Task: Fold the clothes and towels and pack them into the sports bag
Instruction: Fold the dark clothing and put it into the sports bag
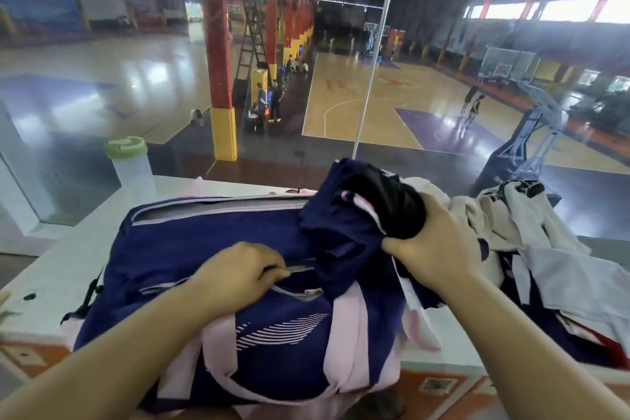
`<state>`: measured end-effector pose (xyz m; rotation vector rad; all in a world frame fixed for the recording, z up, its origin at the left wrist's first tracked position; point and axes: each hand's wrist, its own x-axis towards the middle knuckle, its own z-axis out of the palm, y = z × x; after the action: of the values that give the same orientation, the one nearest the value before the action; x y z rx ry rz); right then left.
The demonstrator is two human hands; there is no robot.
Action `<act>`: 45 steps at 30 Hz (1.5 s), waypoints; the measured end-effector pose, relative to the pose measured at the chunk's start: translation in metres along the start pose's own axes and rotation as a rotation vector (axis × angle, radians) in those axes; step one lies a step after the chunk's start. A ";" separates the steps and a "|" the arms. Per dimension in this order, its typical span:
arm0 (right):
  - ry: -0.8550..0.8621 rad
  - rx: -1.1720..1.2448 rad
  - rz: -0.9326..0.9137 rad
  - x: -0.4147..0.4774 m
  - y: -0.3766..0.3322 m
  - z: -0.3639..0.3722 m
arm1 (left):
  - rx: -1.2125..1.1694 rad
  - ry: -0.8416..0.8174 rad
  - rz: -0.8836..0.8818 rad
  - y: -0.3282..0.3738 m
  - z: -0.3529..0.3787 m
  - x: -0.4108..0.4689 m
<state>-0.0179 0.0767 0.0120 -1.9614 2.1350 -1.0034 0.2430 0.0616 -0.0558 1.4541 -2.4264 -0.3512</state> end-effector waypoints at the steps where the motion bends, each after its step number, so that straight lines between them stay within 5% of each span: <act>1: -0.029 -0.050 -0.007 -0.003 0.001 0.004 | 0.095 -0.022 -0.023 -0.009 -0.004 0.004; 7: -0.074 -0.217 -0.074 -0.009 0.016 0.018 | 0.444 -0.183 -0.029 -0.031 0.001 0.031; 11: 0.033 -0.250 -0.319 -0.011 0.034 0.028 | 0.470 -0.249 -0.089 -0.042 0.007 0.046; 16: -0.033 -0.365 -0.638 -0.013 0.047 0.032 | 0.407 -0.477 -0.171 -0.045 0.017 0.043; 21: -0.214 -0.471 -0.589 -0.002 0.037 0.036 | 0.369 -0.569 -0.250 -0.042 0.019 0.032; 29: -0.259 -0.533 -0.345 0.015 -0.003 0.046 | 0.372 -0.417 -0.160 -0.042 0.016 0.016; 34: -0.309 -0.593 -0.557 0.007 -0.008 0.062 | 0.597 -0.143 -0.130 -0.056 -0.003 0.032; 45: -0.284 -0.580 -0.914 0.004 0.008 0.071 | 0.551 -0.181 -0.197 -0.064 0.005 0.071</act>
<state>0.0078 0.0443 -0.0460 -3.2265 1.4291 -0.0560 0.2613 -0.0307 -0.0741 1.9665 -2.6596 0.1766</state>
